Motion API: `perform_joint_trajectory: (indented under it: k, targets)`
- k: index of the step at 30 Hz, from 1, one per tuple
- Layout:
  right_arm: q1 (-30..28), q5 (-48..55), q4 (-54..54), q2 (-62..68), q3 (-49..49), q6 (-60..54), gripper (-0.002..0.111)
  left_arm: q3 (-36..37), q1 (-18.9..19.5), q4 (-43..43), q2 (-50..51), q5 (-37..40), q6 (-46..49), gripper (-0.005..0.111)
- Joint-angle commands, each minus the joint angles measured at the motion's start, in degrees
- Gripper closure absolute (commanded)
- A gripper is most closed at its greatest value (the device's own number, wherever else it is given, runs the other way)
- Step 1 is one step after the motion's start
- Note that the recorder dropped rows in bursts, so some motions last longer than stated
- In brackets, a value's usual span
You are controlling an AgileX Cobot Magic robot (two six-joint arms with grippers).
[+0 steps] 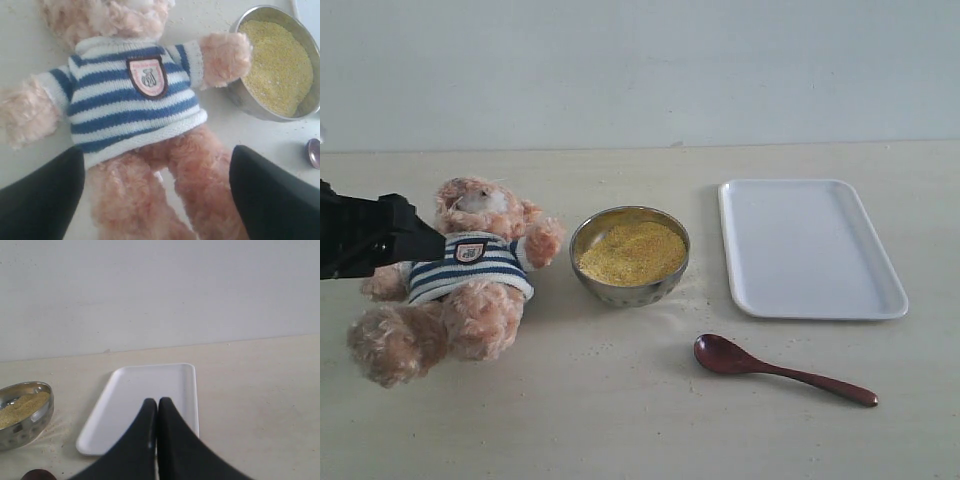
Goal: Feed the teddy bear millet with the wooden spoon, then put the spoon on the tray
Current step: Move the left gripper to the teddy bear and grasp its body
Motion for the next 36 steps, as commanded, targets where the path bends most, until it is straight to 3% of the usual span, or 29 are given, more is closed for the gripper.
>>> perform_joint_trajectory:
  k: [1, 12, 14, 17, 18, 23, 27, 36]
  targets:
    - [-0.01, -0.32, -0.30, -0.26, -0.06, 0.00, 0.108, -0.54, 1.35, 1.77, 0.15, 1.26, 0.50, 0.033]
    - [-0.01, -0.32, -0.30, -0.26, -0.06, 0.00, 0.108, -0.54, 1.46, -1.33, -3.43, 10.77, 3.20, 0.033]
    - [-0.01, -0.32, -0.30, -0.26, -0.06, 0.00, 0.108, 1.17, 4.52, -9.08, -8.45, 11.03, 9.39, 0.033]
    - [-0.01, -0.32, -0.30, -0.26, -0.06, 0.00, 0.108, 9.56, 12.86, -32.61, -13.43, 12.85, 30.97, 0.033]
    - [-0.01, -0.32, -0.30, -0.26, -0.06, 0.00, 0.108, 11.55, 14.65, -36.20, -13.58, 13.73, 34.95, 0.033]
    - [-0.01, -0.32, -0.30, -0.26, -0.06, 0.00, 0.108, 14.19, 19.15, -40.81, -4.22, 13.75, 46.46, 0.033]
    - [-0.01, -0.32, -0.30, -0.26, -0.06, 0.00, 0.108, 13.95, 19.27, -47.92, 3.39, 15.58, 54.73, 0.033]
    - [-0.01, -0.32, -0.30, -0.26, -0.06, 0.00, 0.108, 9.71, 19.27, -49.81, 15.09, 15.26, 61.09, 0.033]
